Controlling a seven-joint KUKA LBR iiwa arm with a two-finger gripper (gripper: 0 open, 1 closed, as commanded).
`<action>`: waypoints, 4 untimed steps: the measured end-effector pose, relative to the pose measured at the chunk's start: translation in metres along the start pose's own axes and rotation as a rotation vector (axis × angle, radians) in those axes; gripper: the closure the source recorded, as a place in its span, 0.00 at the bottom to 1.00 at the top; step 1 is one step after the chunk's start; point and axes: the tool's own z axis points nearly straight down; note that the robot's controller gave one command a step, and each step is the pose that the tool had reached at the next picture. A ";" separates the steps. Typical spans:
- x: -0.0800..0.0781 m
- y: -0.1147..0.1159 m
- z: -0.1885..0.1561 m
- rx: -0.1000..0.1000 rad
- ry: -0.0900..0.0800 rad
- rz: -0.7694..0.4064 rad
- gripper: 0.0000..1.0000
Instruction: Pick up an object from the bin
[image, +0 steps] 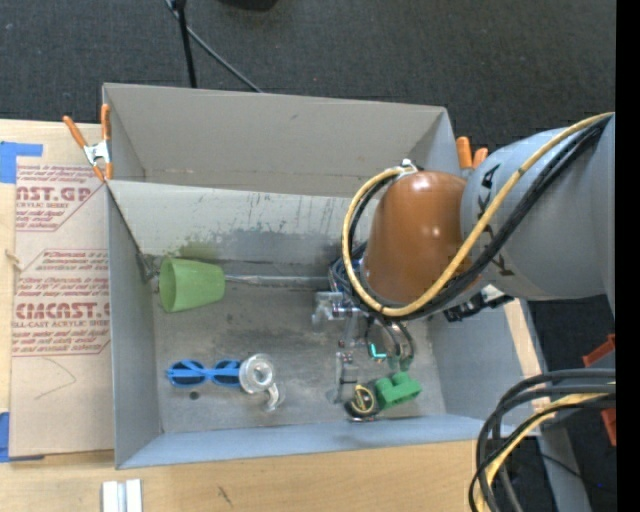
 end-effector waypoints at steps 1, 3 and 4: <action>-0.003 0.060 0.055 0.000 -0.004 -0.214 0.00; -0.013 0.146 0.083 0.000 -0.009 -0.327 1.00; -0.022 0.153 0.083 0.000 -0.009 -0.322 1.00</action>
Offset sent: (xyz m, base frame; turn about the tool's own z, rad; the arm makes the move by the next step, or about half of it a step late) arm 0.0040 0.0573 -0.0526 -0.2100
